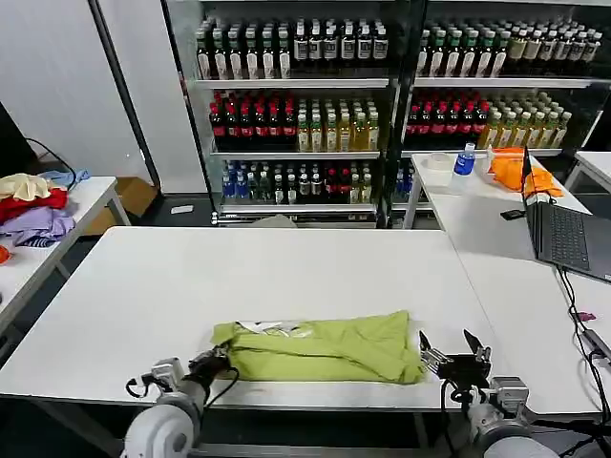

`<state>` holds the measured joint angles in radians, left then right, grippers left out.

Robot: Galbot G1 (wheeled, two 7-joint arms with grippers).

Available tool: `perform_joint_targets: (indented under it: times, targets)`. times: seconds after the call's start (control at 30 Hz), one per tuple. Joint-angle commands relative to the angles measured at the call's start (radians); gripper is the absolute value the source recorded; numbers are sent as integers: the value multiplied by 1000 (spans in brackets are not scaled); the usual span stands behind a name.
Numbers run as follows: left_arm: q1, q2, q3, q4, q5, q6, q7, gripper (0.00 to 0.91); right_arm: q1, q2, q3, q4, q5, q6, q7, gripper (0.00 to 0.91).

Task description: Fold and organize the clothes.

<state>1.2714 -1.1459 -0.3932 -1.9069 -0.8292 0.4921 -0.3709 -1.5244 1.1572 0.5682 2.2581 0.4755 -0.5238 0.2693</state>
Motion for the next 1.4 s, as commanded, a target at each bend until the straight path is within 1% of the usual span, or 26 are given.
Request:
perform_joint_targets:
  times: [0.03,0.17,0.3,0.4,0.57,0.73,0.93,1.17,1.4]
  targets:
    - [-77,152,-157,85,-127,-5,2,20,5,-5,9,-8,14,1,0,907]
    - [-114,179,-179,83,-179,1,-6,20,14,-3,7,-12,18,1,3,907]
    - [-123,181,-174,-16,-269,12,-19,20,20,-3,3,-16,18,0,4,907]
    - [-120,156,-147,-94,-332,8,-17,20,20,-3,2,-23,17,0,5,907]
    - [-119,70,-63,-166,-398,-8,-13,20,19,-1,1,-37,16,1,5,907]
    - [-150,-48,41,-127,-407,-16,-15,20,23,6,-5,-55,10,2,6,907]
    - [-201,-127,146,-62,-413,-33,-32,20,19,2,-3,-71,9,6,4,907]
    - [-232,-161,244,-9,-395,-37,-38,20,28,0,0,-83,12,11,2,907]
    - [-239,-145,323,14,-355,-29,-26,20,37,-1,-3,-85,13,10,2,907]
